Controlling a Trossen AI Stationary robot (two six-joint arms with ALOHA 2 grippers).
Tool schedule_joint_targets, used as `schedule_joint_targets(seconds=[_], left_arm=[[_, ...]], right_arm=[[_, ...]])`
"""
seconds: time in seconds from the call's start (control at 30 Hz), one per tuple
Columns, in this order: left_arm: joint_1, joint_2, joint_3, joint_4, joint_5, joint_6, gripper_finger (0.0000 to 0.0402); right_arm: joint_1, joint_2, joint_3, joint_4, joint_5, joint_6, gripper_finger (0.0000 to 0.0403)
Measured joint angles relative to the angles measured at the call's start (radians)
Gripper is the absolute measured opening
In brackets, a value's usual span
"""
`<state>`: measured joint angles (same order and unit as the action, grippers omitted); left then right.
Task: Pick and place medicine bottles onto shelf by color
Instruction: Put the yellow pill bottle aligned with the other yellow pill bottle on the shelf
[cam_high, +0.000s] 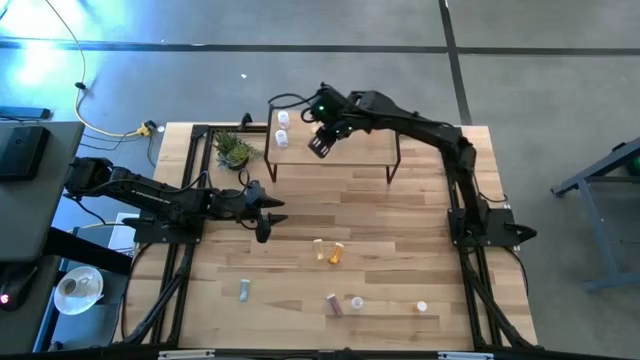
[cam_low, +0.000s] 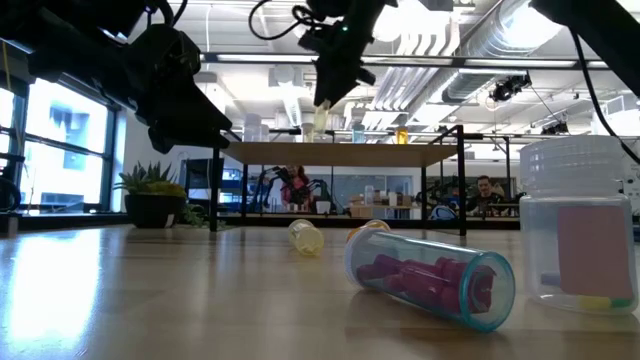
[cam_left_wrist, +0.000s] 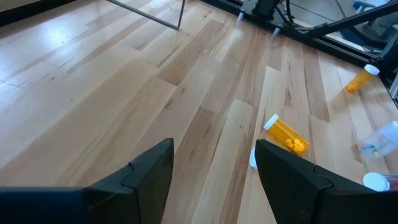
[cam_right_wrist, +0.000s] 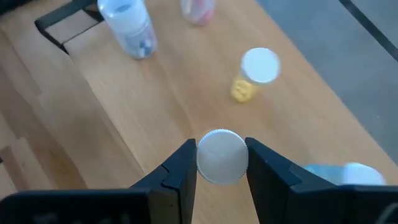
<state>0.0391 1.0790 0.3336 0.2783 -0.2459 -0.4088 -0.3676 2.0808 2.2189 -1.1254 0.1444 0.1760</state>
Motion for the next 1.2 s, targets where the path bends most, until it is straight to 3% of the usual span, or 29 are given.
schedule_joint_targets(seconds=[0.33, 1.2], left_arm=[[0.000, 0.000, 0.000, -0.002, 0.000, 0.000, 0.0216], [0.000, 0.000, 0.000, -0.005, 0.000, 0.000, 0.0216]], right_arm=[[0.031, 0.035, 0.000, 0.068, -0.008, -0.071, 0.0106], [0.019, 0.035, -0.051, 0.113, -0.040, -0.054, 0.0122]])
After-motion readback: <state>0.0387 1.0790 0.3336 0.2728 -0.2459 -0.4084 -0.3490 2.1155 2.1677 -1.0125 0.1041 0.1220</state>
